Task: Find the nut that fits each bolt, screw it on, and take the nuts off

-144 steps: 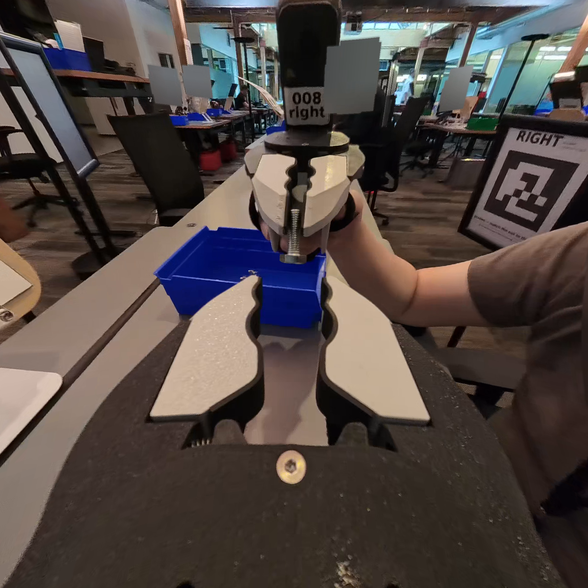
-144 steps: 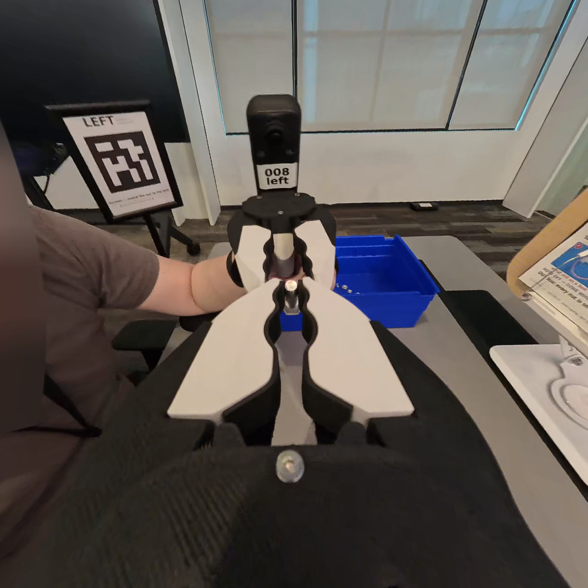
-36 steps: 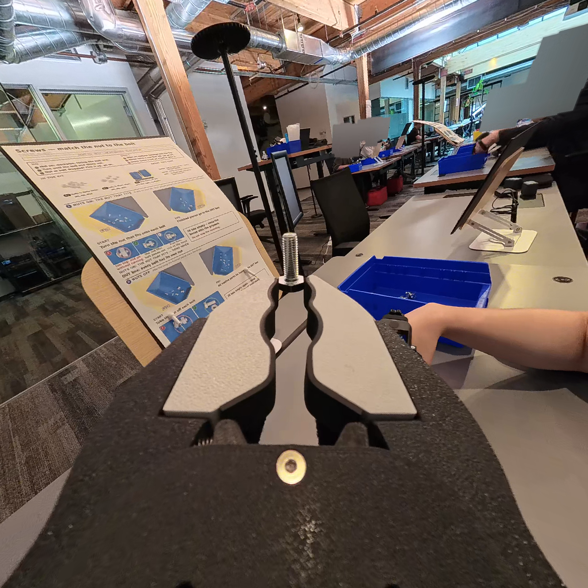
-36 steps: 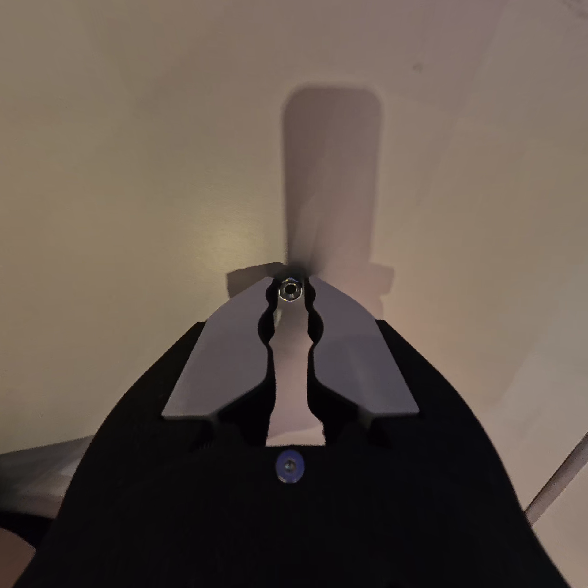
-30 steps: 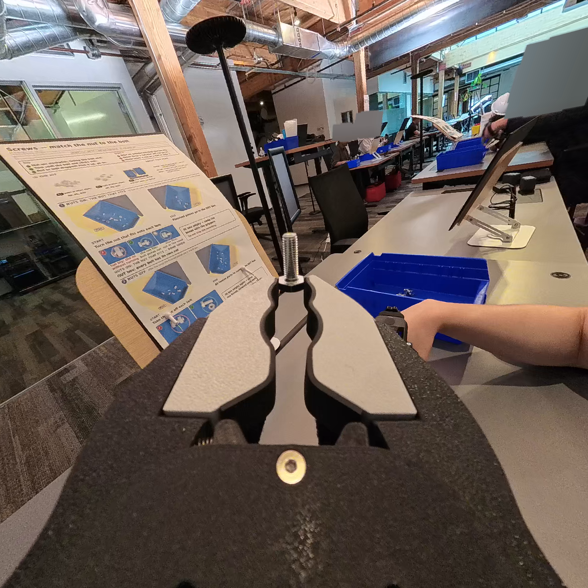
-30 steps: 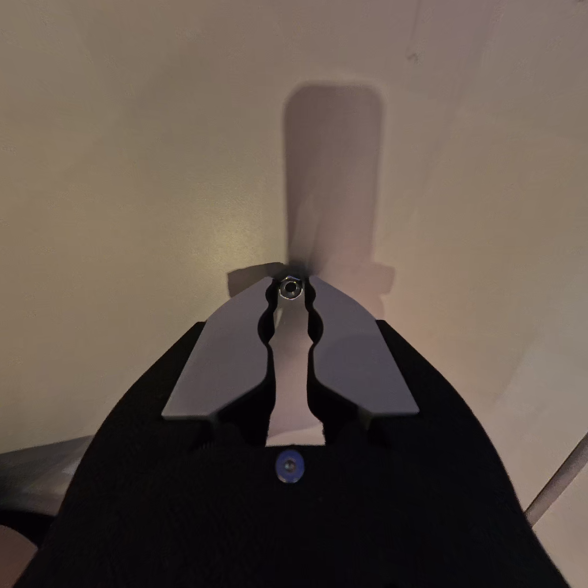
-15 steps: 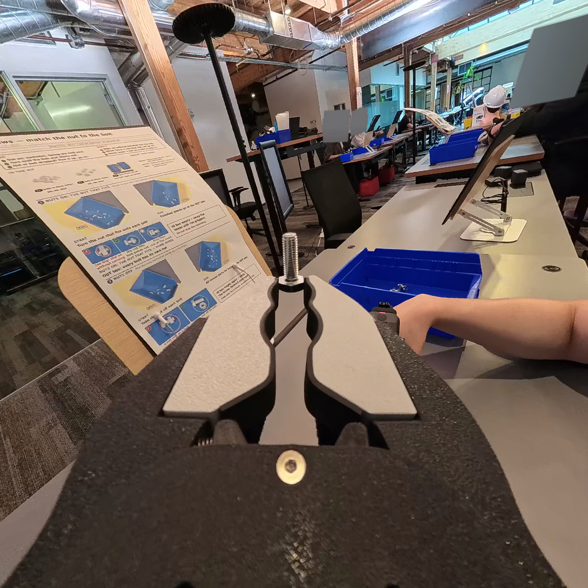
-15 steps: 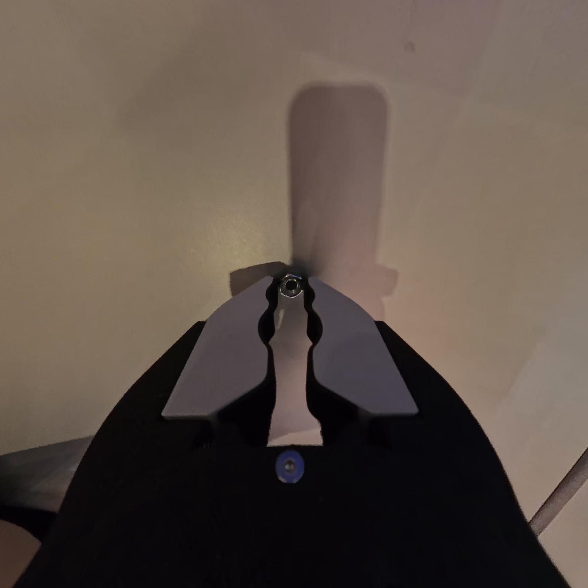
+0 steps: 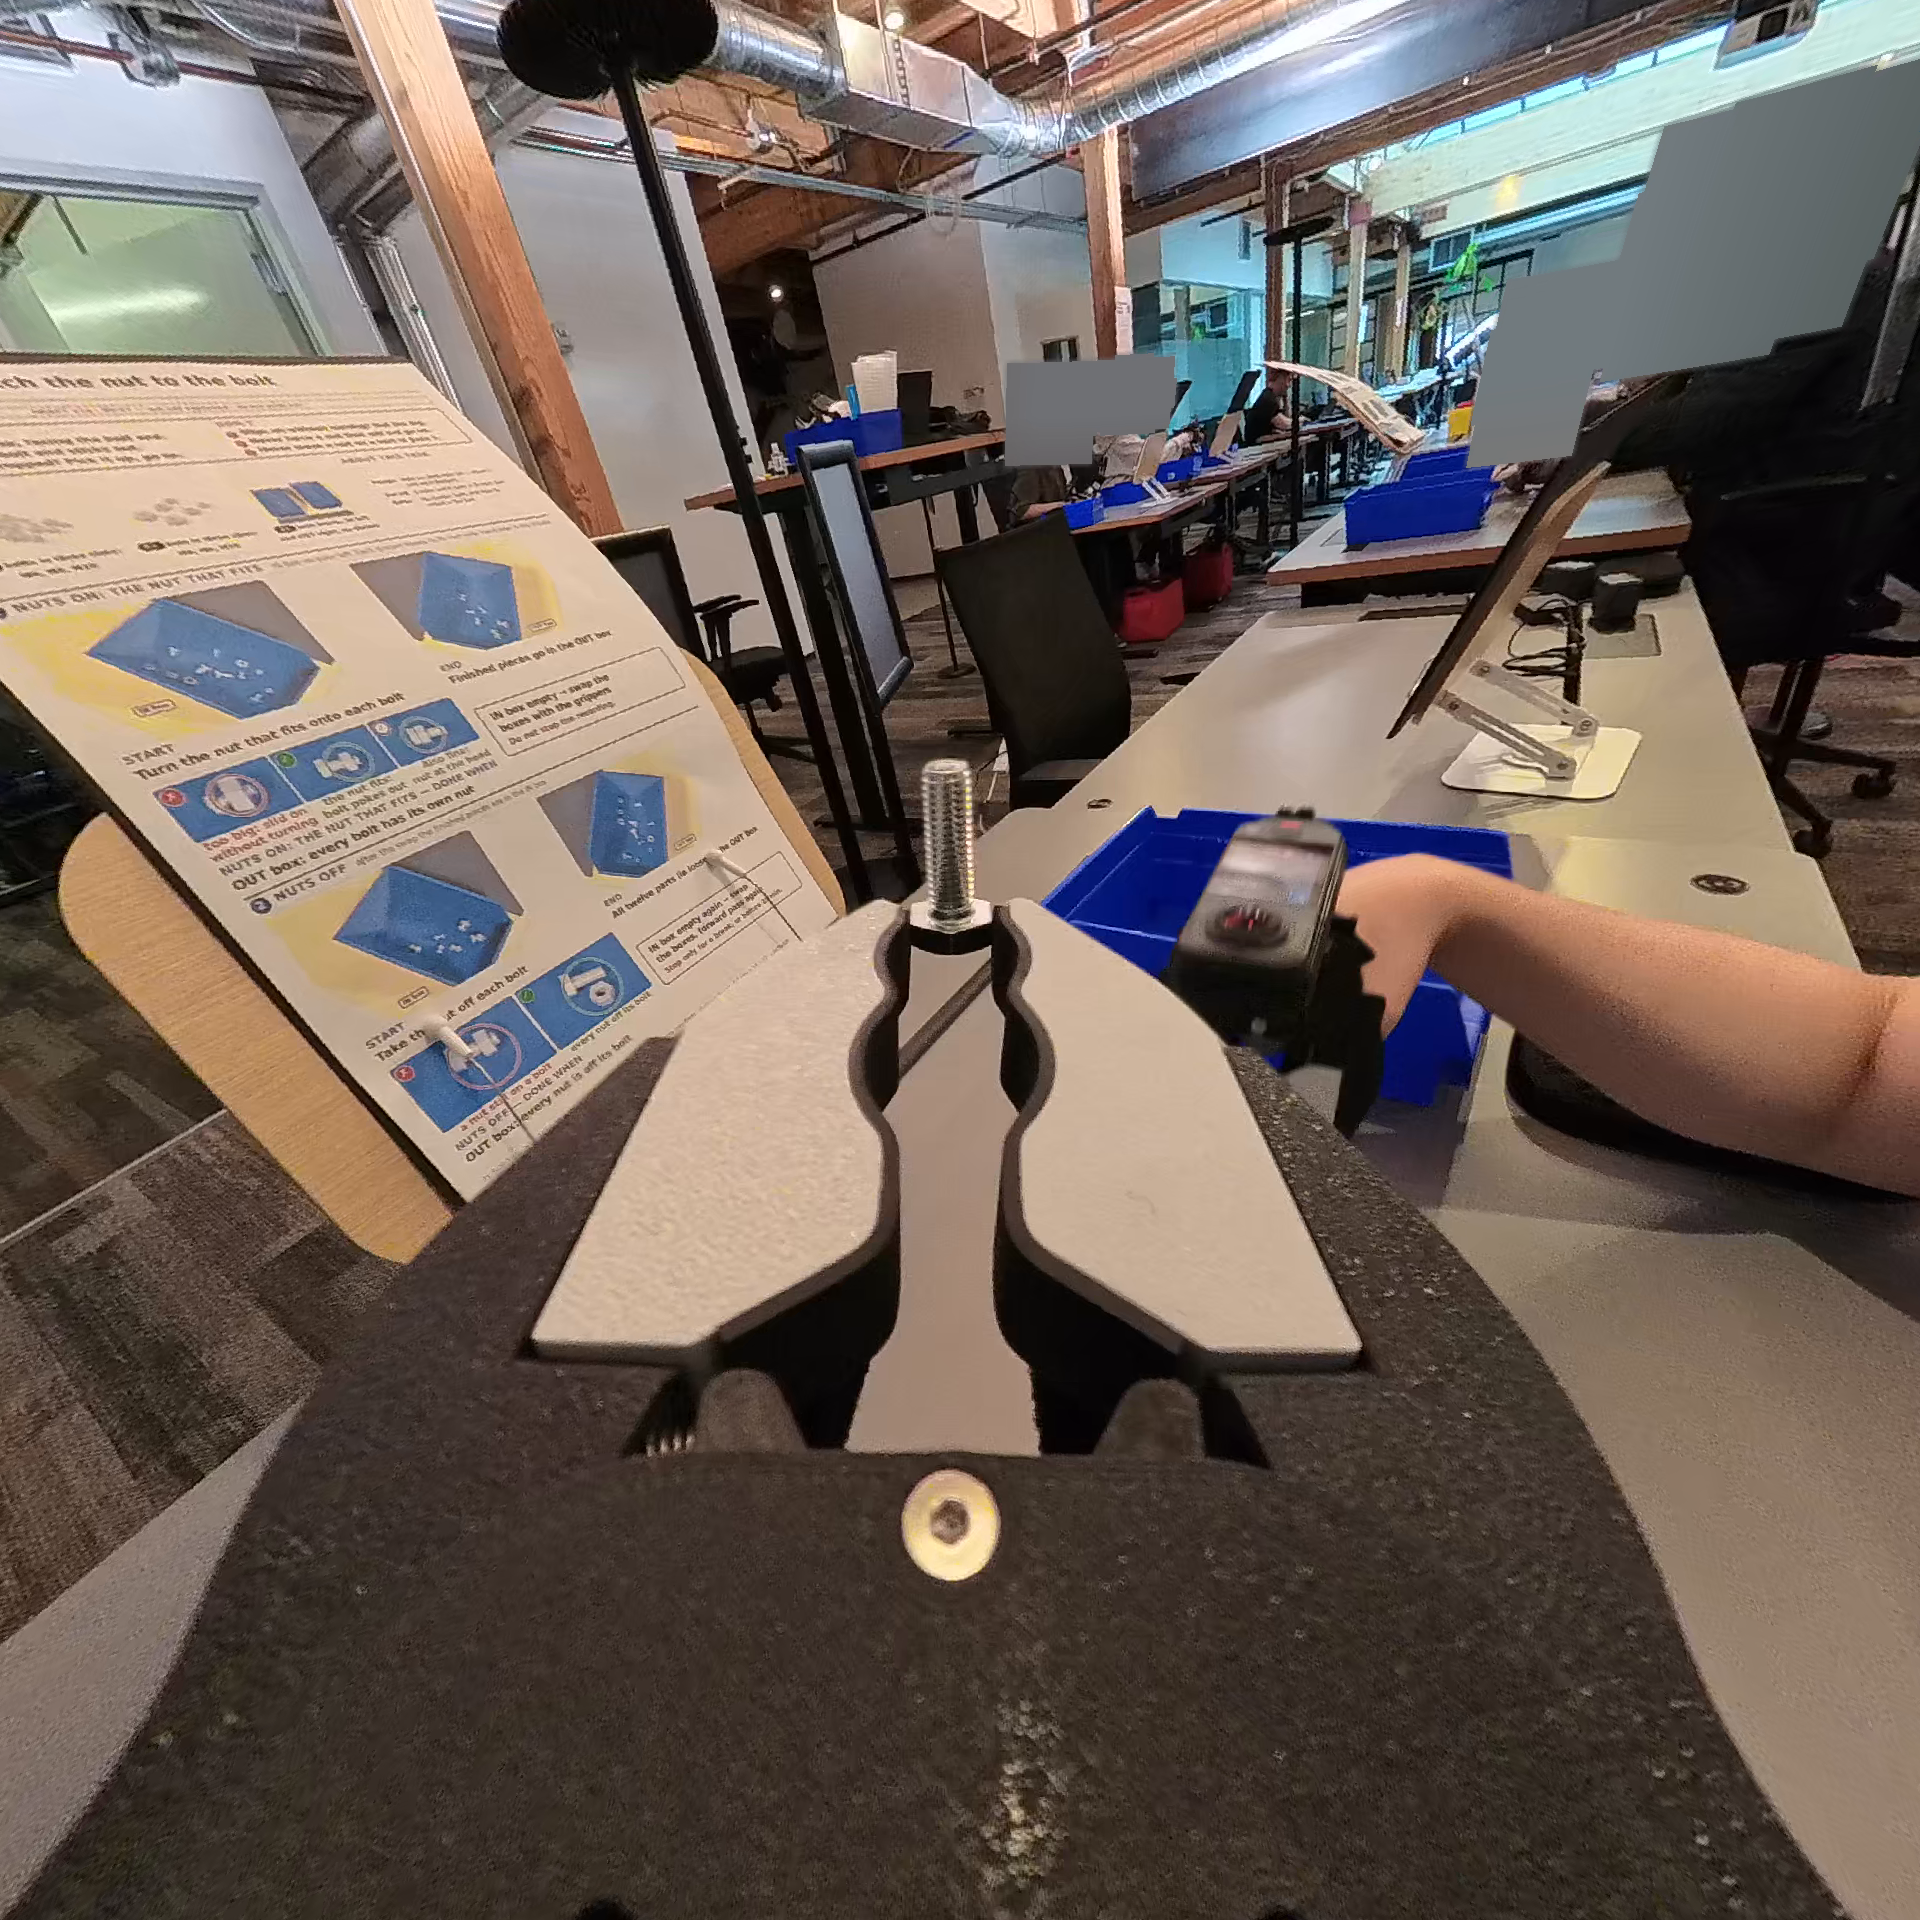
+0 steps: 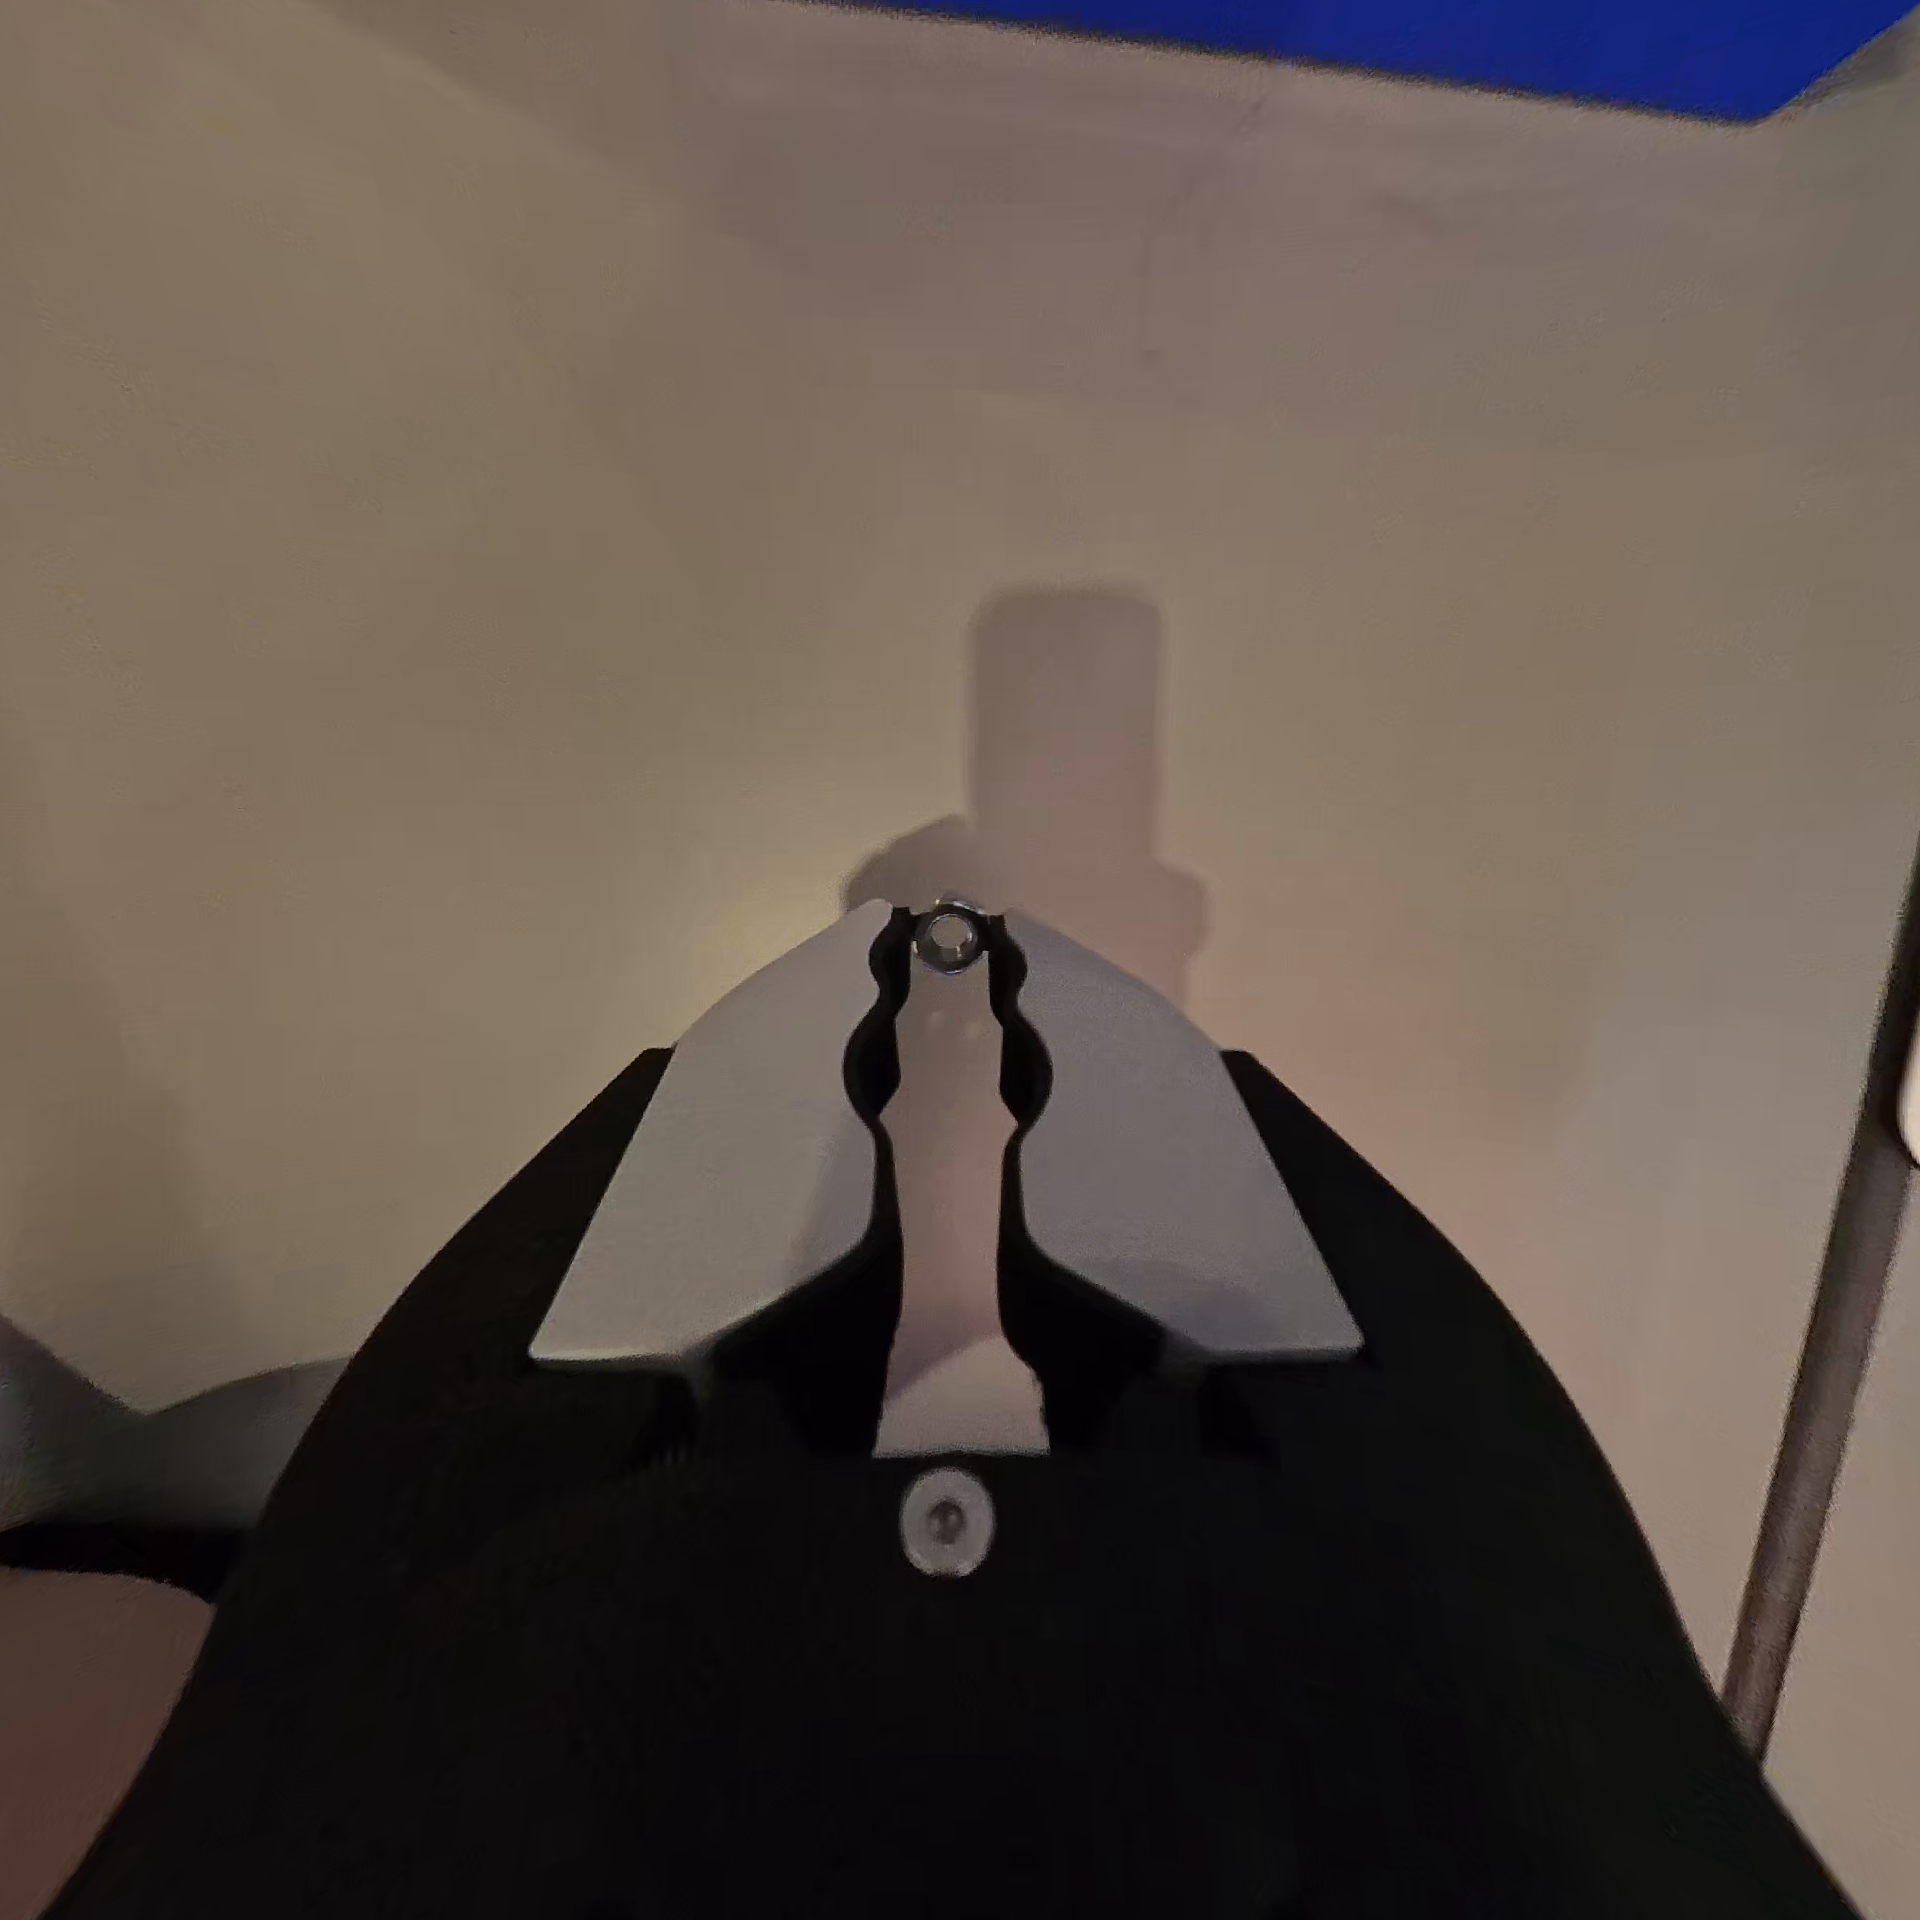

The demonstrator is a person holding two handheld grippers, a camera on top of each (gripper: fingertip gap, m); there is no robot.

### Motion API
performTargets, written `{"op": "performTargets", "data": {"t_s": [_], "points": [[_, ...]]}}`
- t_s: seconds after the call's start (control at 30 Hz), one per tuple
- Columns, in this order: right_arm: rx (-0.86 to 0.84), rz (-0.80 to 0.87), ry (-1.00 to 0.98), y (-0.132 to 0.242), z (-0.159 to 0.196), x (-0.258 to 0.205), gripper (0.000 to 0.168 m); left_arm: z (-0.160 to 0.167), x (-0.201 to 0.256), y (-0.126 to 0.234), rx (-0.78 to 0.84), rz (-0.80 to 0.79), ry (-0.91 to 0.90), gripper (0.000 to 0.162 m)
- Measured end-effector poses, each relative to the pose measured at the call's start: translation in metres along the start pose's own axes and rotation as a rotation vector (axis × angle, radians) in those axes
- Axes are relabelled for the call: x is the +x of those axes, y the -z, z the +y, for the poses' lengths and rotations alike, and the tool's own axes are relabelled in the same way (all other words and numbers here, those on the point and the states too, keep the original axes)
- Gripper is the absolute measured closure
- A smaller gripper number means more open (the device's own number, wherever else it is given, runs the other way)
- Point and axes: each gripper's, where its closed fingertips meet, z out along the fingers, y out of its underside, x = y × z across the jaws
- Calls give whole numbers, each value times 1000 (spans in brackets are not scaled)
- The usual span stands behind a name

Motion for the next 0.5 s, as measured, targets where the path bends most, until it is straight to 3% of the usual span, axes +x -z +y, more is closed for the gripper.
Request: {"op": "performTargets", "data": {"t_s": [0.23, 0.5], "points": [[111, 8, 2, 105, -32, -12, 153, 2, 15, -9, 13, 97, 53, 148], [-2, 18, 90, 238, -133, -30, 153, 2, 65, -30, 49, 410, 242, 148]]}}
